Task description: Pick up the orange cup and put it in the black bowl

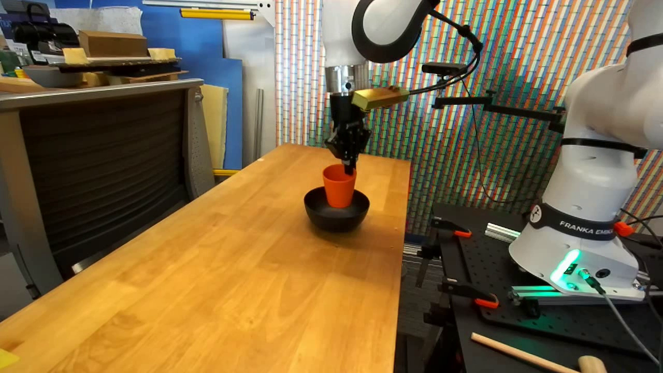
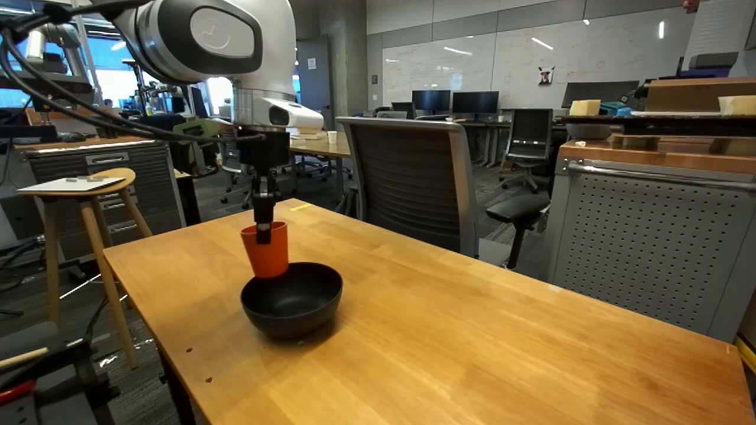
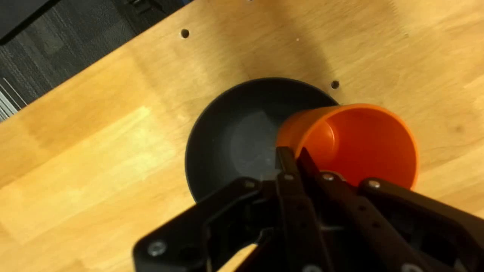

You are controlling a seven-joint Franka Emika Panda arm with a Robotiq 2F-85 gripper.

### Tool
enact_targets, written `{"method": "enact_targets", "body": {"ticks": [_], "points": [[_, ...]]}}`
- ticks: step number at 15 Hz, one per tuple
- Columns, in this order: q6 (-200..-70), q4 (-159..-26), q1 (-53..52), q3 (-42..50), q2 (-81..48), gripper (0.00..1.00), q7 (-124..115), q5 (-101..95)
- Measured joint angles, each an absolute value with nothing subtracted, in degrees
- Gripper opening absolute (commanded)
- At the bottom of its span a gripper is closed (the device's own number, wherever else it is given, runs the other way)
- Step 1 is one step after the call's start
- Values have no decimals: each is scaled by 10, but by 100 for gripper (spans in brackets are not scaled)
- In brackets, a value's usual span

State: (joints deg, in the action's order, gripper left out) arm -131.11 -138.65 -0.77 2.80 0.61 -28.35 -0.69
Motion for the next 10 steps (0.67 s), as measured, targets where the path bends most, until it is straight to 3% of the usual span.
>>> {"method": "enact_targets", "body": {"ticks": [7,8,10], "points": [[-1353,-1366,14,39,-70,1,-278,-20],[-1357,-1356,18,42,-83,30,-266,-13],[-1366,-1336,30,47,-108,36,-229,9]]}}
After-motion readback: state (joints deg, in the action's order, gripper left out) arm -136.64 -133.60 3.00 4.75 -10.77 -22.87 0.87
